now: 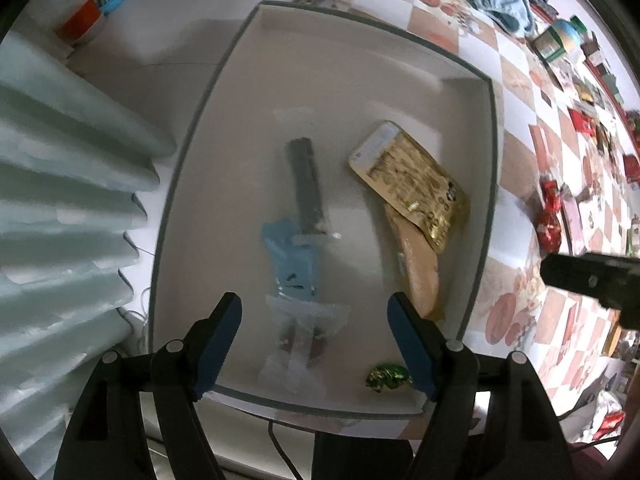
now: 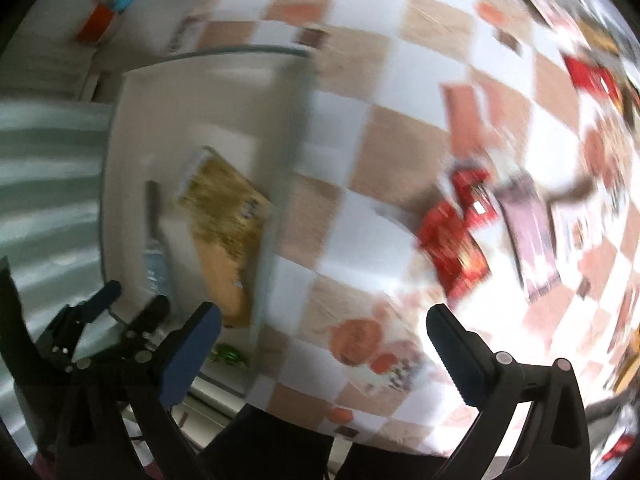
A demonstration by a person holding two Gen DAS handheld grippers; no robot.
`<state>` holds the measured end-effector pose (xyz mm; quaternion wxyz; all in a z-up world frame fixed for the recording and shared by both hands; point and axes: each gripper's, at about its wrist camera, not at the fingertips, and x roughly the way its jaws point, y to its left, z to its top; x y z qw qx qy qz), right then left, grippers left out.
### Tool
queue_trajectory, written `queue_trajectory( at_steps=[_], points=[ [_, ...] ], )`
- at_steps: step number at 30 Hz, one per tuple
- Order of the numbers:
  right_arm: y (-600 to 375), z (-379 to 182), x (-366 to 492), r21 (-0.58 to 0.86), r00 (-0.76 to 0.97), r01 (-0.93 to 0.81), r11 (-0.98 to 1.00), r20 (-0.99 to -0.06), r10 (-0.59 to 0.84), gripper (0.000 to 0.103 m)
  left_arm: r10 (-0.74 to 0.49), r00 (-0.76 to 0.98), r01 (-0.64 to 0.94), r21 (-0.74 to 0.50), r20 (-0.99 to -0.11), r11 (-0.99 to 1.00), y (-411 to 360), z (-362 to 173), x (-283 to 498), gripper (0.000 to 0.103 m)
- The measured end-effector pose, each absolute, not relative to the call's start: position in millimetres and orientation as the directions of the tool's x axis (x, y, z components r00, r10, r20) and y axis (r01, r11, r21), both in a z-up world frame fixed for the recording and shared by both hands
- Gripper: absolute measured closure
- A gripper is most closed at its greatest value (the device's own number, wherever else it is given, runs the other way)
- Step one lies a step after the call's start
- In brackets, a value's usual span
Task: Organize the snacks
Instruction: 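Move both tools from the tray toward the pink and red snack packets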
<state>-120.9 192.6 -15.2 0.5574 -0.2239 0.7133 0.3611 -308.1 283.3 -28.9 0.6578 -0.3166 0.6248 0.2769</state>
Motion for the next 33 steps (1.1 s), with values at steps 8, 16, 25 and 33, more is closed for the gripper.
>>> queue_trajectory(
  at_steps=[8,16,25,33],
  points=[
    [110,-42,-105,0.231,-0.324,-0.575,0.785,-0.945,0.041,0.000,-0.041,0.069,-0.675,-0.077,-0.997,0.734,252,-19,-278,0.024],
    [35,-50,-69,0.216,-0.333,-0.412,0.885,-0.940,0.075,0.000,-0.056,0.077,-0.548,-0.089,-0.995,0.832,205,-7,-234,0.024],
    [-18,-58,-49,0.217,-0.344,-0.317,0.923,-0.934,0.101,0.000,-0.078,0.080,-0.461,-0.106,-0.994,0.881,161,0,-190,0.024],
    [-27,-53,-7,0.211,-0.316,-0.262,0.942,-0.941,0.123,0.000,-0.102,0.098,-0.464,-0.136,-0.990,0.875,149,0,-148,0.024]
  ],
)
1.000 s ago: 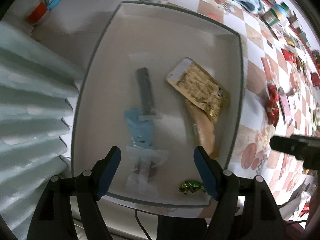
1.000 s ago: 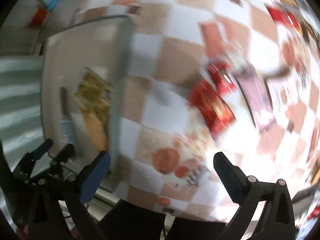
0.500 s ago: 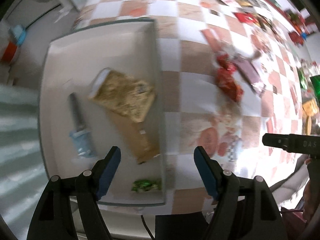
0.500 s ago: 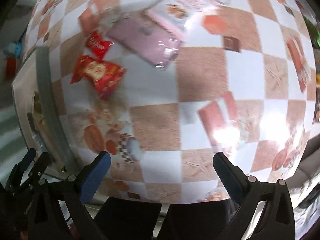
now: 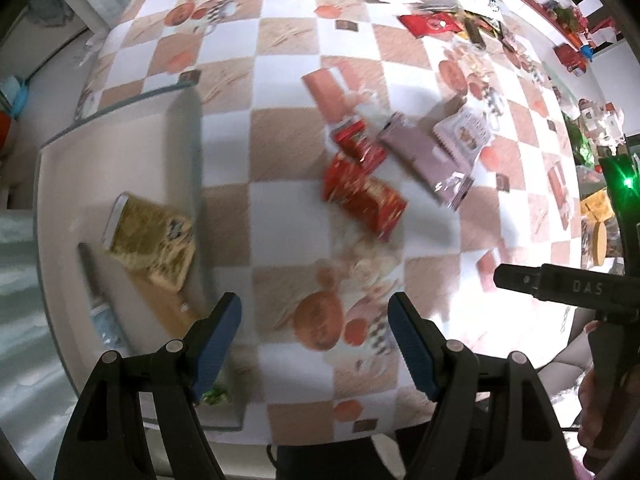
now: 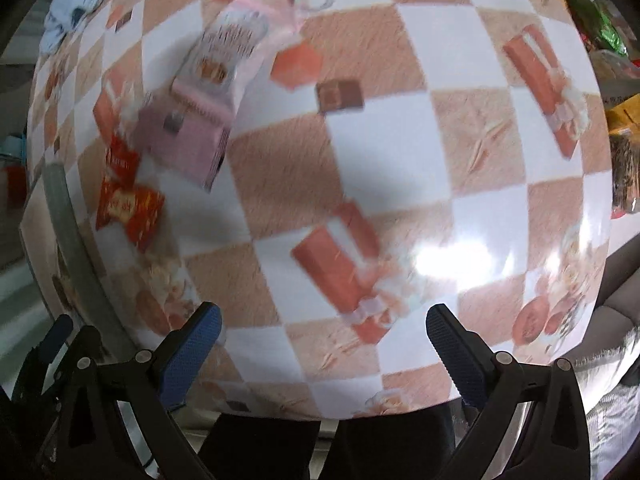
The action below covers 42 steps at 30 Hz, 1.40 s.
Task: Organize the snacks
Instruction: 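Move both tools from the tray toward the pink and red snack packets, then grasp the pink Crispy Cranberry packet with the right tool while the left grasps the red candy bag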
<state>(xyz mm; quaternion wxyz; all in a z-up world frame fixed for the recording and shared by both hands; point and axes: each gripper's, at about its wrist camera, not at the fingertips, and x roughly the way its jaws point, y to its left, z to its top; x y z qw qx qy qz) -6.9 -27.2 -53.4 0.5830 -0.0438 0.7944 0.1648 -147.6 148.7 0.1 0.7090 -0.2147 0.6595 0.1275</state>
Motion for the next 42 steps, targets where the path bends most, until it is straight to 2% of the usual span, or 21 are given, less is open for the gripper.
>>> queue_trajectory(
  at_steps=[15,30,38,42],
  points=[
    [15,-57,93,0.266,-0.229,-0.081,0.961,-0.943,0.242,0.000,-0.121,0.072,-0.544,-0.140,-0.990,0.827,146,-20,-97,0.024],
    [37,-83,146,0.176,-0.155,-0.089,0.980,-0.975,0.161,0.000,-0.168,0.027,-0.667,-0.143,-0.985,0.731,152,-57,-62,0.024],
    [2,-89,157,0.131,-0.166,-0.083,0.988,-0.979,0.116,0.000,-0.148,0.007,-0.706,-0.110,-0.989,0.700,155,-74,-47,0.024],
    [-16,-91,156,0.140,-0.146,-0.134,0.981,-0.982,0.121,0.000,-0.169,-0.003,-0.731,-0.113,-0.986,0.673,155,-89,-44,0.024]
  ],
)
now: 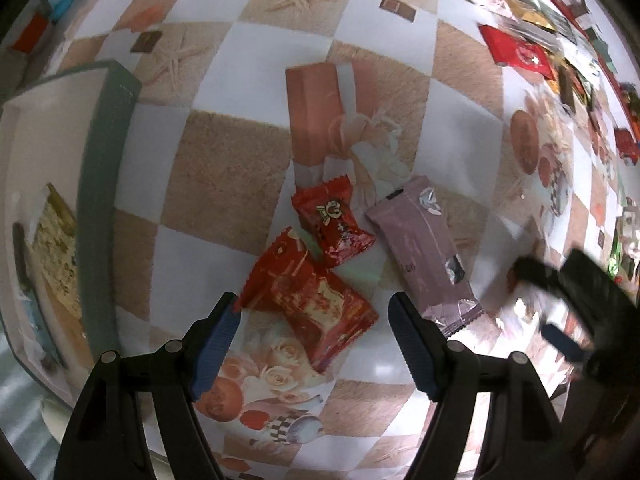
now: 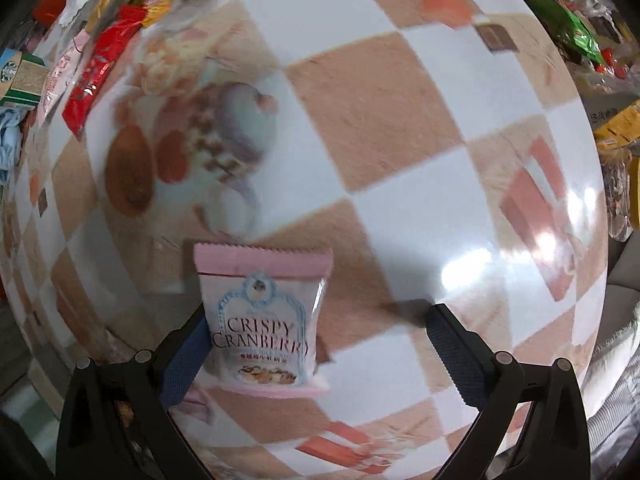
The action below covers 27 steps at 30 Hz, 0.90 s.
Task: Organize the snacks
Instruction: 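Grasp the pink Crispy Cranberry packet with the right tool while the left grasps the red candy bag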
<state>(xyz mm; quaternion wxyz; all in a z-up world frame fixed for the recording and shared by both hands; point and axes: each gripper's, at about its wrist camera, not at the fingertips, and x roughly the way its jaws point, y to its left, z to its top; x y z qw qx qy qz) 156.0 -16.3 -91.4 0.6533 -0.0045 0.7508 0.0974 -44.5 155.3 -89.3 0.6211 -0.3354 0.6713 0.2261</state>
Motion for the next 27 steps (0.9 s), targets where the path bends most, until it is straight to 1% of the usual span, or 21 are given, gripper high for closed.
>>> queue_trajectory(
  at_steps=[8,9,12,18,21,22,25,26,27],
  points=[
    [-36,-89,146,0.132,-0.122,-0.213,0.968,-0.987,0.108,0.000,-0.133,-0.020,-0.720,-0.079,-0.991,0.690,152,-103,-36,0.021],
    [-38,-91,135,0.129,-0.116,-0.229,0.965,-0.988,0.104,0.000,-0.133,-0.021,-0.720,-0.077,-0.991,0.690,151,-104,-35,0.021],
    [-31,-88,129,0.127,-0.098,-0.285,0.950,-0.990,0.103,0.000,-0.133,-0.018,-0.741,-0.076,-0.991,0.668,149,-103,-38,0.021],
    [-5,-84,114,0.124,-0.097,-0.326,0.937,-0.990,0.097,0.000,-0.112,-0.003,-0.758,-0.070,-0.994,0.649,154,-93,-46,0.021],
    [0,-82,120,0.120,-0.112,-0.397,0.910,-0.990,0.081,0.000,-0.119,-0.016,-0.766,-0.065,-0.993,0.640,154,-97,-49,0.021],
    [-3,-90,119,0.119,-0.113,-0.412,0.903,-0.990,0.079,0.000,-0.127,-0.017,-0.769,-0.068,-0.992,0.636,155,-99,-50,0.021],
    [-3,-91,108,0.118,-0.119,-0.440,0.890,-0.990,0.072,0.000,-0.140,-0.029,-0.779,-0.066,-0.990,0.624,157,-105,-45,0.021],
    [-3,-92,104,0.115,-0.119,-0.446,0.888,-0.991,0.068,0.003,-0.134,-0.042,-0.780,-0.051,-0.990,0.623,162,-100,-49,0.021],
    [-7,-89,93,0.113,-0.111,-0.452,0.885,-0.991,0.070,0.008,-0.131,-0.047,-0.778,-0.045,-0.990,0.626,161,-101,-47,0.021]
  ],
)
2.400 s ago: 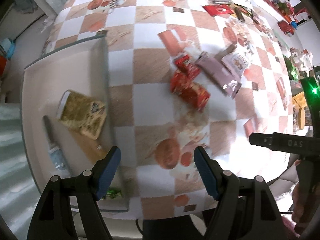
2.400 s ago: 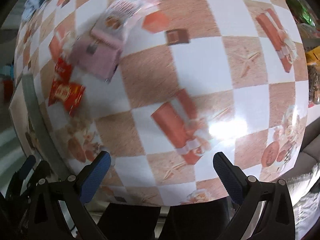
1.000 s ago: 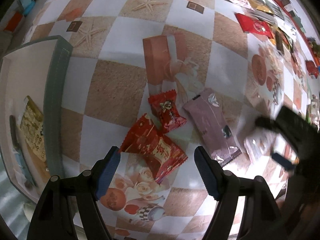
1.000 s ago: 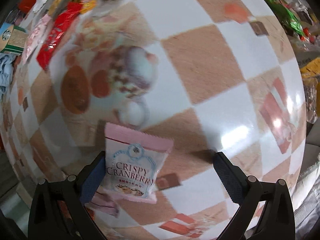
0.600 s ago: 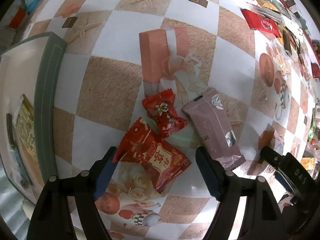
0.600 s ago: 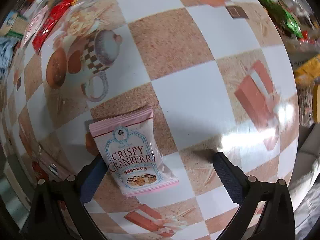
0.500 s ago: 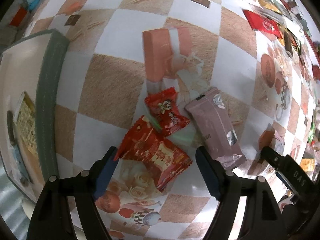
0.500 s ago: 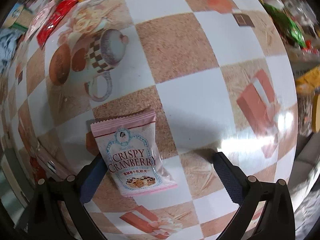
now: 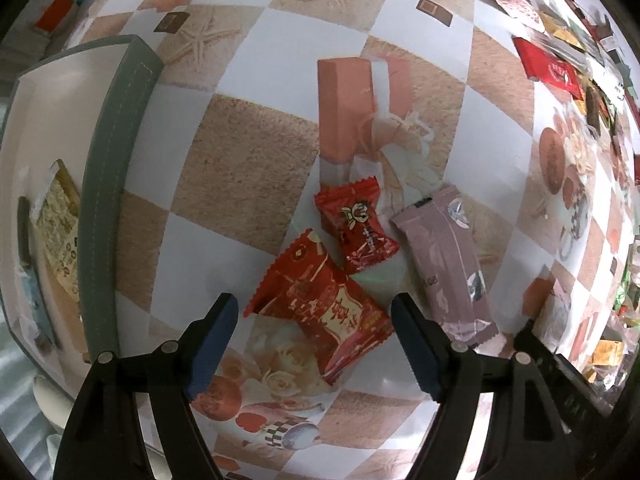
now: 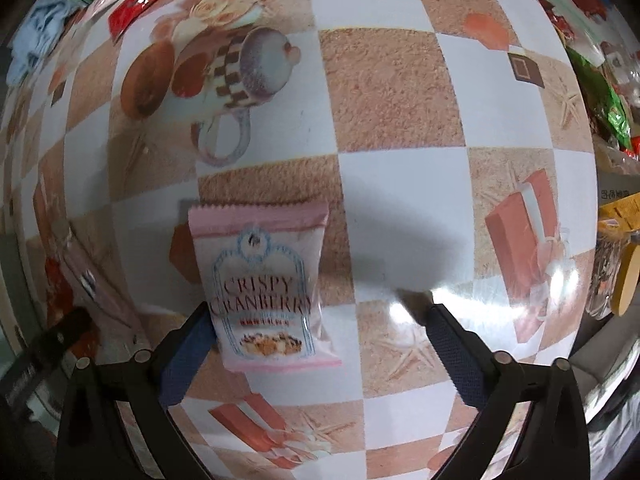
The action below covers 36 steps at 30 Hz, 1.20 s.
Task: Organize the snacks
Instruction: 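Grasp the pink Crispy Cranberry packet with the right tool while the left grasps the red candy bag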
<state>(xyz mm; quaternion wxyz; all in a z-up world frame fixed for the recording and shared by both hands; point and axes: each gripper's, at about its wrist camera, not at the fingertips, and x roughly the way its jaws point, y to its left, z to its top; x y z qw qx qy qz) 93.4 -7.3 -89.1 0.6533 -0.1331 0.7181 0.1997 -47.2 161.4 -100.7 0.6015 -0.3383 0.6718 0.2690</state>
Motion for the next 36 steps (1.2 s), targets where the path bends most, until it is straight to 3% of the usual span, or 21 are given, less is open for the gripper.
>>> queue_trajectory(
  at_steps=[1,3,5,8,10,19,28,36],
  points=[
    [-7,-86,90,0.111,-0.101,-0.465,0.878,-0.992,0.072,0.011,-0.128,-0.055,-0.776,-0.038,-0.990,0.630,164,-99,-42,0.021],
    [-5,-78,82,0.108,-0.086,-0.490,0.865,-0.993,0.076,0.032,-0.120,-0.064,-0.773,-0.026,-0.991,0.634,163,-100,-39,0.022],
    [-1,-71,75,0.106,-0.068,-0.526,0.844,-0.994,0.083,0.043,-0.120,-0.061,-0.777,-0.028,-0.991,0.629,159,-97,-32,0.025],
    [0,-70,68,0.122,-0.083,-0.536,0.835,-0.992,0.092,0.044,-0.113,-0.055,-0.763,-0.031,-0.992,0.646,155,-91,-29,0.040],
    [-5,-67,65,0.149,-0.097,-0.526,0.837,-0.989,0.115,0.044,-0.107,-0.052,-0.750,-0.031,-0.993,0.660,155,-88,-28,0.061],
    [-31,-67,17,0.182,-0.140,-0.528,0.829,-0.982,0.126,0.044,-0.108,-0.058,-0.666,-0.042,-0.992,0.745,147,-87,-48,0.062],
    [-51,-75,-43,0.190,-0.207,-0.530,0.826,-0.974,0.091,0.043,-0.017,-0.074,-0.365,0.011,-0.997,0.931,87,-87,-84,0.064],
    [-64,-60,-67,0.198,-0.216,-0.517,0.833,-0.971,0.097,0.043,-0.049,-0.026,-0.260,-0.040,-0.998,0.965,50,-70,-115,0.066]
  ],
)
